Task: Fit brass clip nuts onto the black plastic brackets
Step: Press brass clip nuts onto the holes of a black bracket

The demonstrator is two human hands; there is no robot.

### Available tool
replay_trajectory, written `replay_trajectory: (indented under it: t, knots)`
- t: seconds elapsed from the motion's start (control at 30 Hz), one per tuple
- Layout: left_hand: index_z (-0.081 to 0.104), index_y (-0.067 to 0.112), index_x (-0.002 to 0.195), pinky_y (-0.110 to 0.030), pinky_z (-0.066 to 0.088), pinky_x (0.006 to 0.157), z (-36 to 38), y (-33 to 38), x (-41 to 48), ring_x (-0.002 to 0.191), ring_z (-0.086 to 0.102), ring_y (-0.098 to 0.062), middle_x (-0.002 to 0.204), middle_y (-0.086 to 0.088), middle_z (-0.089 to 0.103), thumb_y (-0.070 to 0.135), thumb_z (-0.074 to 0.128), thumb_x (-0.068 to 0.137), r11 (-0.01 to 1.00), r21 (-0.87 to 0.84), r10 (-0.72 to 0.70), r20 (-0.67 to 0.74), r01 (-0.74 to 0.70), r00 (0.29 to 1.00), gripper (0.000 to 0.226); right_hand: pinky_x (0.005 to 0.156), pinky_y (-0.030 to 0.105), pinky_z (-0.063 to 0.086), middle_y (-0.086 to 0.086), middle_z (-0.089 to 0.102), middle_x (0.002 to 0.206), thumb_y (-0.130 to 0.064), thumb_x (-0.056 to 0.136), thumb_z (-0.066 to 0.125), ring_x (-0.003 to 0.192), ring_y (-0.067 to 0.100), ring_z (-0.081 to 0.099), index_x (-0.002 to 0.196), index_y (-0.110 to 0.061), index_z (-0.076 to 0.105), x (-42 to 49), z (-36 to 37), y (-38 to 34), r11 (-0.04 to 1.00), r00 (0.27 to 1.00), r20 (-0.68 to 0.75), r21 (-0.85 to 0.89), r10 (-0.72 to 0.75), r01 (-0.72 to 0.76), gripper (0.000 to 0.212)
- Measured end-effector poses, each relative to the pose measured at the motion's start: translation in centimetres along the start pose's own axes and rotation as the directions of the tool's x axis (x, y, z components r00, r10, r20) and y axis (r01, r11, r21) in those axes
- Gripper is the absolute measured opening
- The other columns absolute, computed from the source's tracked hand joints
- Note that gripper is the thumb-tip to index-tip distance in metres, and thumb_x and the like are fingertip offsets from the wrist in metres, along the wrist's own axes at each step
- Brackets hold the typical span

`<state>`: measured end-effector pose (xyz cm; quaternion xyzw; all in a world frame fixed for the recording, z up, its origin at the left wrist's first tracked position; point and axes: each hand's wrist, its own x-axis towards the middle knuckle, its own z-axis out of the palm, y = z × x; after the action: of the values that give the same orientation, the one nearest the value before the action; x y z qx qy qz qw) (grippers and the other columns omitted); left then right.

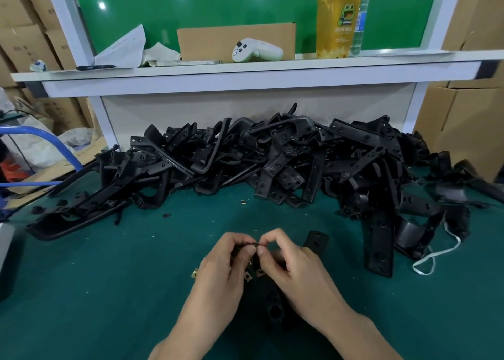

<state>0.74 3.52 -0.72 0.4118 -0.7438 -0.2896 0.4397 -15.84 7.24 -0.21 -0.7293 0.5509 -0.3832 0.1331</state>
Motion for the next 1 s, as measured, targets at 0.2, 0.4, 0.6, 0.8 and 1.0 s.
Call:
replay_trajectory:
  t: [0.2,0.4,0.6,0.8,1.0]
  knots:
    - [0.049,0.049,0.098,-0.015,0.045,0.065,-1.4,-1.5,0.4,0.080,0.059,-0.004,0.091,0.026,0.060,0.031,0.046,0.103,0.990,0.141,-0.017,-0.100,0.031,0.995,0.019,0.051,0.020,0.037,-0.013,0.058,0.059,-0.048,0.097,0.037,0.053,0.009,0.050,0.097,-0.041,0.034,0.2,-1.0,0.8,0.988,0.995,-0.097,-0.153,0.010,-0.024,0.008]
    - [0.053,0.047,0.100,-0.024,0.046,0.072,-2.9,-2.2,0.0,0.086,0.057,-0.004,0.093,0.024,0.057,0.032,0.055,0.099,0.927,0.366,0.076,0.012,-0.076,0.997,0.015,0.051,0.020,0.033,-0.016,0.051,0.054,-0.052,0.100,0.040,0.046,0.011,0.043,0.103,-0.037,0.049,0.0,-2.2,1.9,0.995,0.976,-0.202,-0.033,0.081,-0.090,0.018]
    - [0.058,0.042,0.121,-0.023,0.048,0.087,-1.2,-0.8,-0.2,0.112,0.056,-0.003,0.112,0.026,0.058,0.036,0.057,0.096,0.965,0.236,0.122,-0.011,-0.116,0.992,0.025,0.051,0.022,0.031,-0.015,0.052,0.059,-0.062,0.097,0.035,0.051,0.010,0.046,0.107,-0.042,0.048,0.0,-0.9,0.9,0.998,0.987,-0.152,-0.041,0.046,-0.053,0.026]
    - [0.067,0.047,0.104,-0.007,0.046,0.078,0.4,1.2,-0.2,0.097,0.067,-0.001,0.101,0.022,0.072,0.024,0.065,0.096,0.987,-0.147,-0.065,-0.035,0.059,0.997,0.024,0.054,0.025,0.030,0.000,0.053,0.059,-0.061,0.098,0.037,0.054,0.013,0.047,0.107,-0.042,0.047,-0.1,0.0,0.4,1.000,0.994,-0.106,0.012,0.024,-0.023,0.024]
    - [0.075,0.030,0.097,-0.012,0.052,0.075,0.5,1.5,0.3,0.087,0.072,-0.007,0.093,0.006,0.077,0.021,0.068,0.092,0.881,-0.434,-0.235,-0.061,0.186,0.970,0.012,0.055,0.021,0.031,-0.011,0.050,0.056,-0.059,0.100,0.027,0.055,0.011,0.050,0.115,-0.042,0.053,0.0,-0.3,0.2,0.998,0.982,-0.181,-0.025,0.055,-0.061,0.035]
